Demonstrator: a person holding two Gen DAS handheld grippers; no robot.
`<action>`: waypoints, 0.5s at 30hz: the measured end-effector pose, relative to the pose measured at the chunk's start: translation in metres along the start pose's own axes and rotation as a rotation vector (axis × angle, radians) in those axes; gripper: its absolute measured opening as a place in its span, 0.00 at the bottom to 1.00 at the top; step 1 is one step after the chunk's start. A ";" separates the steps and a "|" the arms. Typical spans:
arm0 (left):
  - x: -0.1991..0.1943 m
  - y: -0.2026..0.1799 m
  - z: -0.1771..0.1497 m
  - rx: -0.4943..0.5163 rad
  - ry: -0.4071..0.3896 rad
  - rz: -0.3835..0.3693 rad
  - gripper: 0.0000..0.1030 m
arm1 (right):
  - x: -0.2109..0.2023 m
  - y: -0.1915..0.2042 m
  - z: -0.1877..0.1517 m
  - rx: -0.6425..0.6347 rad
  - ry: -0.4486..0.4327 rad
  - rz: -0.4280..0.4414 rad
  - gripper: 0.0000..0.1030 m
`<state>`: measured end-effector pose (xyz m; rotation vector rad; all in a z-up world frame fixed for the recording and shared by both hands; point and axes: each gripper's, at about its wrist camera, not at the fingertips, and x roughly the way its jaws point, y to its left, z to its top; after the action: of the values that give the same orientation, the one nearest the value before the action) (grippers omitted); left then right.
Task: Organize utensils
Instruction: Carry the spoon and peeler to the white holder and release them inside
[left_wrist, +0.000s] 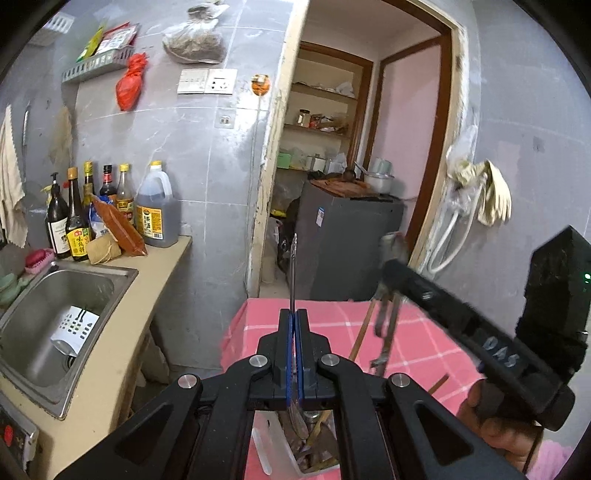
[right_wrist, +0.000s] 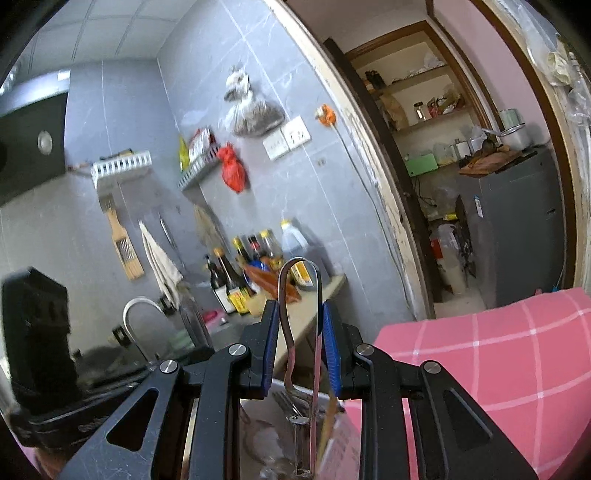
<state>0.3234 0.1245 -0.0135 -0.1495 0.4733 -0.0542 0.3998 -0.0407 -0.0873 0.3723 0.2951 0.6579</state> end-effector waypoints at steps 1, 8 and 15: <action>0.001 -0.001 -0.003 0.004 0.004 -0.002 0.02 | 0.002 -0.001 -0.003 -0.002 0.007 0.002 0.20; 0.003 0.010 -0.018 -0.060 0.048 -0.030 0.02 | -0.003 -0.003 -0.018 -0.004 0.043 0.015 0.21; -0.003 0.021 -0.024 -0.134 0.079 -0.096 0.03 | -0.015 -0.003 -0.026 -0.014 0.094 -0.001 0.21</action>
<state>0.3101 0.1420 -0.0363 -0.3021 0.5486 -0.1231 0.3798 -0.0461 -0.1094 0.3282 0.3794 0.6773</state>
